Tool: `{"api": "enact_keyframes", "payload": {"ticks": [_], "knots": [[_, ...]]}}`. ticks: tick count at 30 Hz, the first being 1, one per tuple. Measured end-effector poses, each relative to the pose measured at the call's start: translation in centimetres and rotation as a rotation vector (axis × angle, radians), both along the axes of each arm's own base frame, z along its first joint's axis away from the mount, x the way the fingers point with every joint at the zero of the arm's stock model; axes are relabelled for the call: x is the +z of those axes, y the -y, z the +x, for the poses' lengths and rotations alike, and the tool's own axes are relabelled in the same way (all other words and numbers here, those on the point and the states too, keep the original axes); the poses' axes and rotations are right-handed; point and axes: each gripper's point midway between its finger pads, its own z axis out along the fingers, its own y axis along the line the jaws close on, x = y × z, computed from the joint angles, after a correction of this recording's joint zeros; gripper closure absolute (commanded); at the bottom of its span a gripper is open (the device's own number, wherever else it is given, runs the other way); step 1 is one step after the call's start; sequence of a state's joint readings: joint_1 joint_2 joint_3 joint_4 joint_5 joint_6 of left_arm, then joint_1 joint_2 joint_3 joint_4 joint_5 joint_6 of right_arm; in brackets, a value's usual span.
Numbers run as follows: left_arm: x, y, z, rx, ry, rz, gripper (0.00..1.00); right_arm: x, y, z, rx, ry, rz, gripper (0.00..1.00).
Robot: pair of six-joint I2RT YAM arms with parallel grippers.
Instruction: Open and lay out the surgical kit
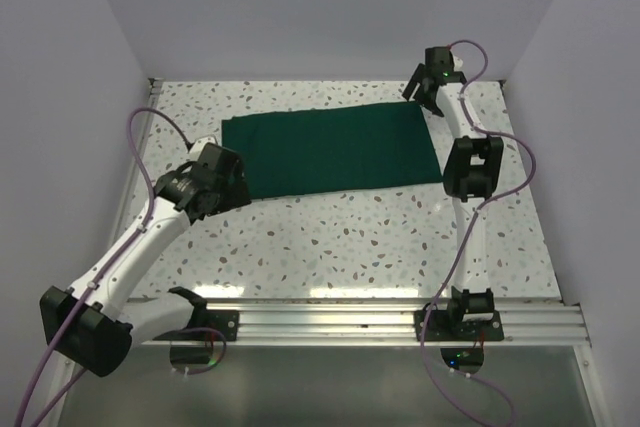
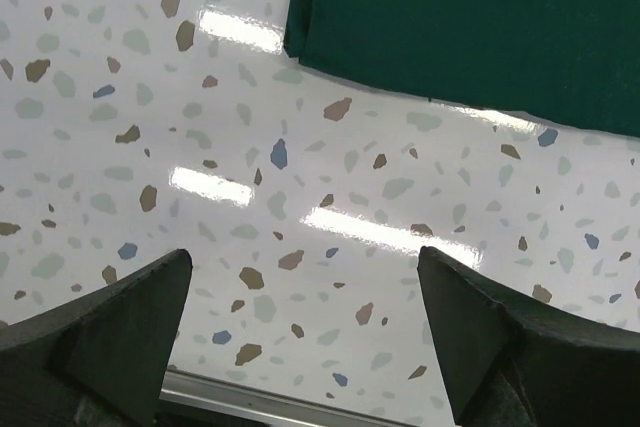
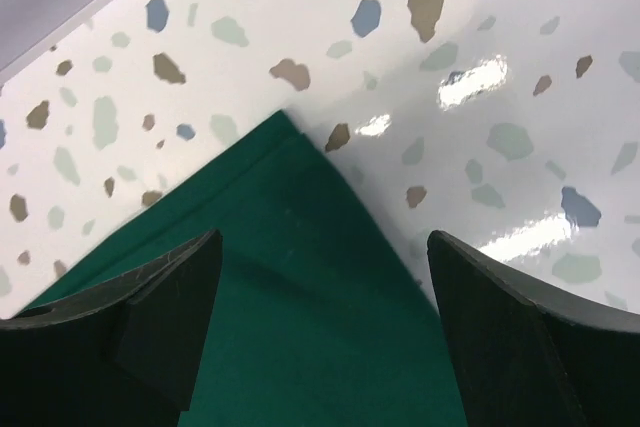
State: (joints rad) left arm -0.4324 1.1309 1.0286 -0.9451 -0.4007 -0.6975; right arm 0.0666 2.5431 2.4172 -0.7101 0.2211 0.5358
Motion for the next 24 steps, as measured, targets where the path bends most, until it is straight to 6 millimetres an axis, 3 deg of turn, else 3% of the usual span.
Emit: {"api": "enact_keyframes", "payload": {"ticks": [4,8,13,21,24], "knots": [[-1.0,-0.3,-1.4,0.037,-0.034,-0.017,0.02,-1.9,1.3,0.8,-0.016,-0.002,0.001,0.25],[-1.8,-0.7,-2.7,0.065,-0.061,-0.025,0.02,-3.0,0.8,1.0,-0.006,-0.011,0.001,0.4],[-1.8,-0.9,-3.3,0.085,-0.062,-0.037,0.02,-3.0,0.1,1.1,0.005,-0.004,0.001,0.59],[-2.2,-1.0,-3.7,0.092,-0.073,-0.038,0.02,-3.1,0.0,1.4,0.007,0.004,0.001,0.62],[-2.1,-1.1,-3.8,0.092,-0.072,-0.038,0.02,-3.2,0.1,1.4,0.005,0.001,-0.01,0.53]]}}
